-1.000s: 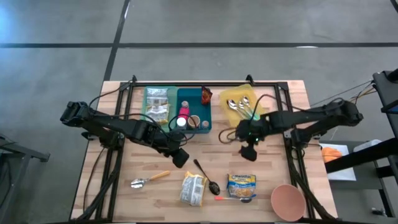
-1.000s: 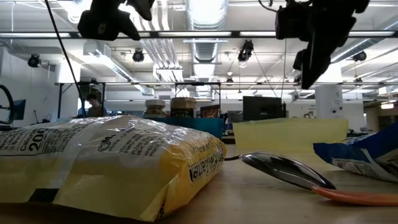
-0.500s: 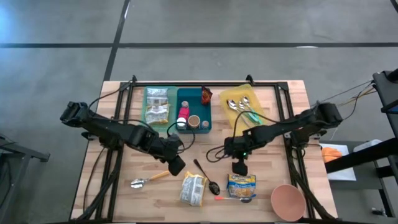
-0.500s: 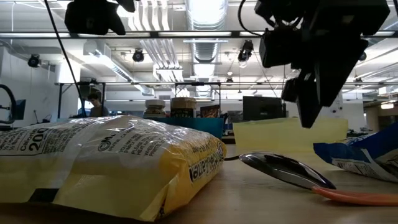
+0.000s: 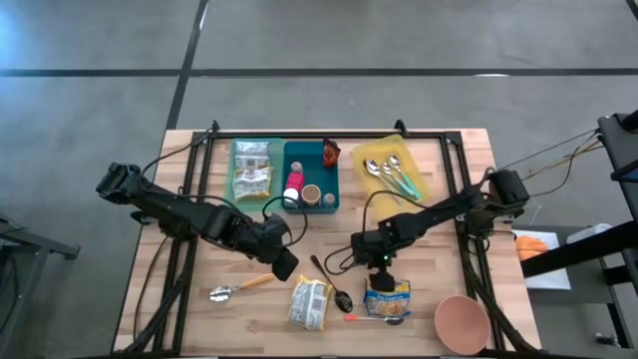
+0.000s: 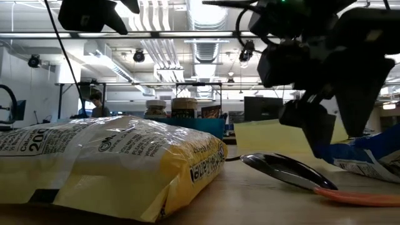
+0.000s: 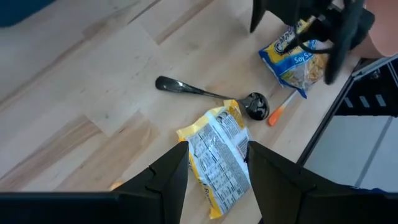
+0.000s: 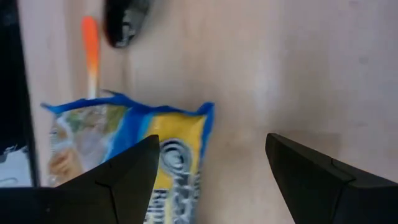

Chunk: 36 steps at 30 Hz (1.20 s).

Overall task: Pick & Place Food Item
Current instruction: Put the blue noodle pack into the green bin

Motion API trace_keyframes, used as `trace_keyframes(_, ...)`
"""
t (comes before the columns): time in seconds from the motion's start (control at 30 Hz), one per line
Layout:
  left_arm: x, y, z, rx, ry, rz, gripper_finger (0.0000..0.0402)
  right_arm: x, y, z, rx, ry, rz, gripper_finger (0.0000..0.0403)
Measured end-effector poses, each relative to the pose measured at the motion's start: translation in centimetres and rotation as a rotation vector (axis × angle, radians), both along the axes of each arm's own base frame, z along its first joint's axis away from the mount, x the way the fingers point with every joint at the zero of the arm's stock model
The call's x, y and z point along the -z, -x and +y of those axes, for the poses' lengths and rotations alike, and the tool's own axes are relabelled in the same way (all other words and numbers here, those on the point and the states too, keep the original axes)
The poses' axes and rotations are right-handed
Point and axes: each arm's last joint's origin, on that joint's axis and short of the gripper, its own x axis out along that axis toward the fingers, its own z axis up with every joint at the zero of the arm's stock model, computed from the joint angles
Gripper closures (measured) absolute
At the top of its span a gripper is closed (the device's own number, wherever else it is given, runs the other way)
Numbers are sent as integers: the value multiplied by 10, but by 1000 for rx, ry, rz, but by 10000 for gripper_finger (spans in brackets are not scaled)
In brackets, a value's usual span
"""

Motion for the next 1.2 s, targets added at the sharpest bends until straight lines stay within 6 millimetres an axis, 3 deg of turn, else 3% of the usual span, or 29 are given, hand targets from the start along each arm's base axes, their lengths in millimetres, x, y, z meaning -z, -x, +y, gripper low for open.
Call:
trace_keyframes(0.27,0,1,-1,1,-9,-3,231,-9,2,12,-41,-60,-27,113)
trace_keyframes(0.77,0,2,-2,43,-39,4,231,8,-17,19,28,-70,-39,113)
trace_keyframes(1.2,0,3,-5,38,-27,1,231,8,-10,17,-18,-40,-3,113)
